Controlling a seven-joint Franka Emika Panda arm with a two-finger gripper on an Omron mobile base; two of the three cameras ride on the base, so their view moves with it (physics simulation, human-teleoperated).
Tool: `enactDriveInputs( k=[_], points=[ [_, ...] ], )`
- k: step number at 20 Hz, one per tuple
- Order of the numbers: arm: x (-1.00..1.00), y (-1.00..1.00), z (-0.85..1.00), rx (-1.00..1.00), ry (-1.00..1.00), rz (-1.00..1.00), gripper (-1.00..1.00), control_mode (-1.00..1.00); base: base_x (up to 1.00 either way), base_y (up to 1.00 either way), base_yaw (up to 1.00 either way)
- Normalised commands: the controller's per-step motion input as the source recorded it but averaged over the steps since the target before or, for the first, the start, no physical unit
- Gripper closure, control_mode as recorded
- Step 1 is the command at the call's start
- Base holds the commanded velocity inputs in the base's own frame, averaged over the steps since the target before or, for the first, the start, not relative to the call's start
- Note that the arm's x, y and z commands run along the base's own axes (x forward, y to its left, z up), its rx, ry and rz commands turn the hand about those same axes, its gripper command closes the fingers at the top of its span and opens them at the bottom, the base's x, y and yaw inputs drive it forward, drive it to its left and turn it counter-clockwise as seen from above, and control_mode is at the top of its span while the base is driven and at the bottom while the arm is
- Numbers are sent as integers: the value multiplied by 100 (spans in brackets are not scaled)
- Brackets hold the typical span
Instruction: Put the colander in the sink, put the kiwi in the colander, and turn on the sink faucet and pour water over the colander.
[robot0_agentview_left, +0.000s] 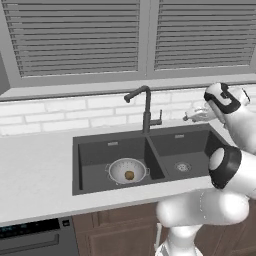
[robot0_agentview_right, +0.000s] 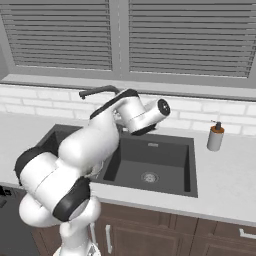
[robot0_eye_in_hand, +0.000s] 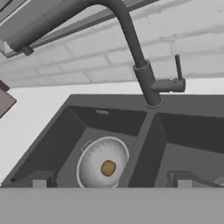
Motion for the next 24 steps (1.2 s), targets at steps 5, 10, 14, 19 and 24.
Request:
enactDriveInputs(
  k=[5, 10, 14, 19, 24],
  points=[
    [94, 0, -25, 14, 0, 26, -100, -100, 0, 0, 0],
    [67, 0, -30, 10, 0, 17, -100, -100, 0, 0, 0],
    [47, 0, -34, 7, 0, 4, -100, -100, 0, 0, 0],
    [48, 0, -28, 4, 0, 0, -100, -100, 0, 0, 0],
    [38, 0, -15, 5, 0, 0, -100, -100, 0, 0, 0]
  ],
)
